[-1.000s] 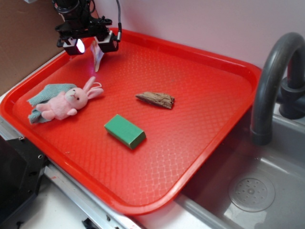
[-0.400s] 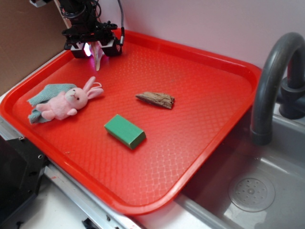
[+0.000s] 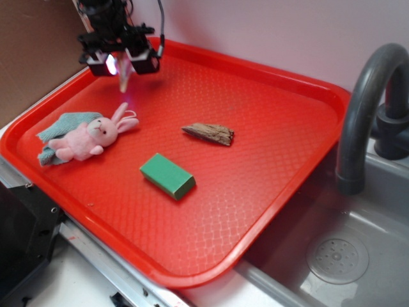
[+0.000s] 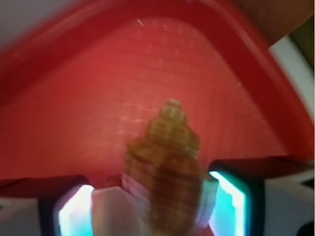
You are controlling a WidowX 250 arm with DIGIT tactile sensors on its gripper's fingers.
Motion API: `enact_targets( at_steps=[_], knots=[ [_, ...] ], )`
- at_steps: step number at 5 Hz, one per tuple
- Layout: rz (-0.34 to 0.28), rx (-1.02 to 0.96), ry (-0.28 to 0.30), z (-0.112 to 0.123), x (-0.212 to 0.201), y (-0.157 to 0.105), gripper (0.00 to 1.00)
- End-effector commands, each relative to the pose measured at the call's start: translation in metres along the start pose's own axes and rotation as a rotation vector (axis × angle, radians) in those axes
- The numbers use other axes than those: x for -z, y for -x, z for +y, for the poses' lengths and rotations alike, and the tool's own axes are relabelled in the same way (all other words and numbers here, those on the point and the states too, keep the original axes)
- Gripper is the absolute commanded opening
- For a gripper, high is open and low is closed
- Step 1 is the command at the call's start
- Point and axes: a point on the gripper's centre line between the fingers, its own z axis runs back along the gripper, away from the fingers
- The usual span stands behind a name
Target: Grab the shell.
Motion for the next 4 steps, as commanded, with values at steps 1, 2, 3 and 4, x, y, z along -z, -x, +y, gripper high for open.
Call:
enact_targets(
  at_steps=[1, 2, 3, 4],
  knots=[
    [-0.024, 0.059, 0.072, -0.019, -0.080, 0.018, 0.00],
    [-0.040, 0.103, 0.062, -0.031, -0.120, 0.052, 0.00],
    [-0.064, 0.128, 0.076, -0.036, -0.145, 0.081, 0.00],
    [-0.084, 0.099, 0.030, -0.038, -0.152, 0.103, 0.00]
  ],
)
